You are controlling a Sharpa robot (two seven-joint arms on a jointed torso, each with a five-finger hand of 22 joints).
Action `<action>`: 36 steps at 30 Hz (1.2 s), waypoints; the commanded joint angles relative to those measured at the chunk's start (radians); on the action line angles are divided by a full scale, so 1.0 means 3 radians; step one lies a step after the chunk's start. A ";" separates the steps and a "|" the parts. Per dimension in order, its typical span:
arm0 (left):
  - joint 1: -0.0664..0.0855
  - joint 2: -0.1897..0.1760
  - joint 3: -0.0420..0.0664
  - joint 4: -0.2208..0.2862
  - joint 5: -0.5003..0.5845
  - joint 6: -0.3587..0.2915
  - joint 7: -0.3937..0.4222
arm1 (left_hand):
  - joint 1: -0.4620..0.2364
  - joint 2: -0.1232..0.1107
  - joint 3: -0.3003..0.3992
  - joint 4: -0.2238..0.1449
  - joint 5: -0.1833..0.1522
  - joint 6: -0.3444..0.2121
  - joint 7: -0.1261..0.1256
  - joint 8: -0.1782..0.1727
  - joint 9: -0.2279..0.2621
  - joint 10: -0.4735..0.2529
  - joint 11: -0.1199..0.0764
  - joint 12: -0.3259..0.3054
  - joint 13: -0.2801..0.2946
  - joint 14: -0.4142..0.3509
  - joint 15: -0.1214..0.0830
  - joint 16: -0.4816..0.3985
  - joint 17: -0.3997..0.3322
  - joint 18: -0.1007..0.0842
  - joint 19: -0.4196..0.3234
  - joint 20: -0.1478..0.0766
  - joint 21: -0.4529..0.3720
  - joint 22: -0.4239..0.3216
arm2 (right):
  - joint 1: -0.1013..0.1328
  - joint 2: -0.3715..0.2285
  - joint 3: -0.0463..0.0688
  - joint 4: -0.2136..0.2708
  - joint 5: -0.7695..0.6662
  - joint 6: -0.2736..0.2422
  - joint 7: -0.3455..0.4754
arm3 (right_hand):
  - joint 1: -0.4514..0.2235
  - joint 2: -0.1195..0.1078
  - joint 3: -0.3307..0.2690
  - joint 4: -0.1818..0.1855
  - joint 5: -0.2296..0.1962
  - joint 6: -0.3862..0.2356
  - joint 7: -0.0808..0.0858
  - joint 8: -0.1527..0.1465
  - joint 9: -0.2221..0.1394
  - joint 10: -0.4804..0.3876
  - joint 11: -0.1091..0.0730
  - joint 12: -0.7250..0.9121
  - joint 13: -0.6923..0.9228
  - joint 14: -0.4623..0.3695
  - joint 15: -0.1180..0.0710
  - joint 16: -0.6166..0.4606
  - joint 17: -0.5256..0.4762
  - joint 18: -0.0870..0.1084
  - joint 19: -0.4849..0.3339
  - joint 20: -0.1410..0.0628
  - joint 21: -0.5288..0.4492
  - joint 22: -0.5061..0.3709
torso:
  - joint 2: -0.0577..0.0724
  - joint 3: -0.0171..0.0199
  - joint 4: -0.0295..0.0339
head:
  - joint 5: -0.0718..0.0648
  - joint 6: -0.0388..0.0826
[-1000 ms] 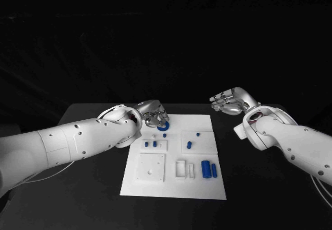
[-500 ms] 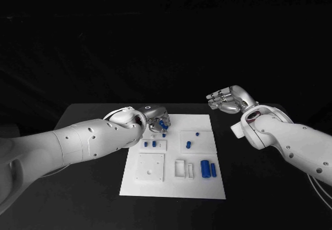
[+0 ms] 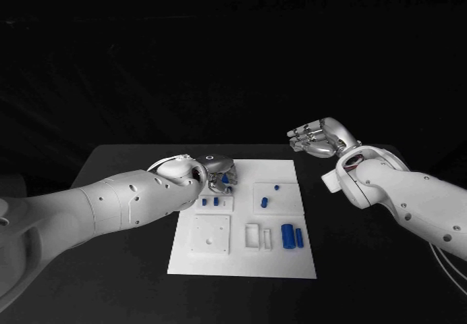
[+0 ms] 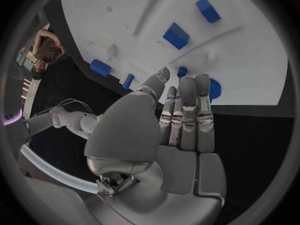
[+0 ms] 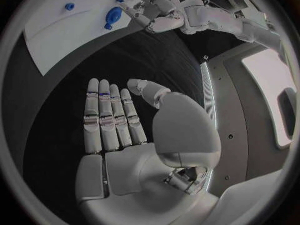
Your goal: Assemble the parts on the task board
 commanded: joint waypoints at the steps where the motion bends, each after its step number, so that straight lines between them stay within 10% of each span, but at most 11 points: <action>1: -0.0009 0.0017 -0.0001 -0.0029 -0.0147 0.0059 0.0037 | 0.0004 -0.0005 -0.0011 -0.0001 0.0026 -0.0020 -0.0003 -0.0013 -0.0002 -0.0018 0.0005 -0.0020 -0.0004 -0.0010 0.0008 0.0022 -0.0008 0.0047 0.0016 0.0015 0.0016 0.0071 | 0.0000 0.0000 0.0001 0.0013 0.0012 -0.0009 0.0044 | -0.0031 -0.0004 -0.0005 0.0020 0.0019 -0.0029 -0.0003 0.0002 -0.0001 -0.0027 0.0000 -0.0013 -0.0003 -0.0008 0.0018 -0.0013 -0.0005 0.0042 -0.0006 0.0014 0.0005 -0.0005 | -0.0001 0.0002 0.0002 | -0.0005 -0.0006; 36: -0.0100 0.0121 -0.0002 -0.0252 -0.0122 -0.0084 0.0122 | -0.0059 0.0010 0.0407 0.0034 0.0033 -0.0108 0.0002 -0.0012 -0.0013 0.0109 -0.0032 -0.0021 -0.0006 0.0072 -0.0026 0.0147 -0.0058 0.0076 -0.0007 -0.0010 0.0303 0.0072 | 0.0001 0.0007 0.0001 0.0041 0.0009 0.0007 0.0025 | -0.0035 -0.0011 -0.0012 0.0033 0.0032 -0.0032 -0.0003 0.0002 -0.0001 -0.0036 -0.0001 -0.0013 -0.0003 -0.0018 0.0022 -0.0014 -0.0005 0.0044 -0.0018 0.0021 0.0004 -0.0006 | -0.0008 0.0005 0.0003 | -0.0036 -0.0020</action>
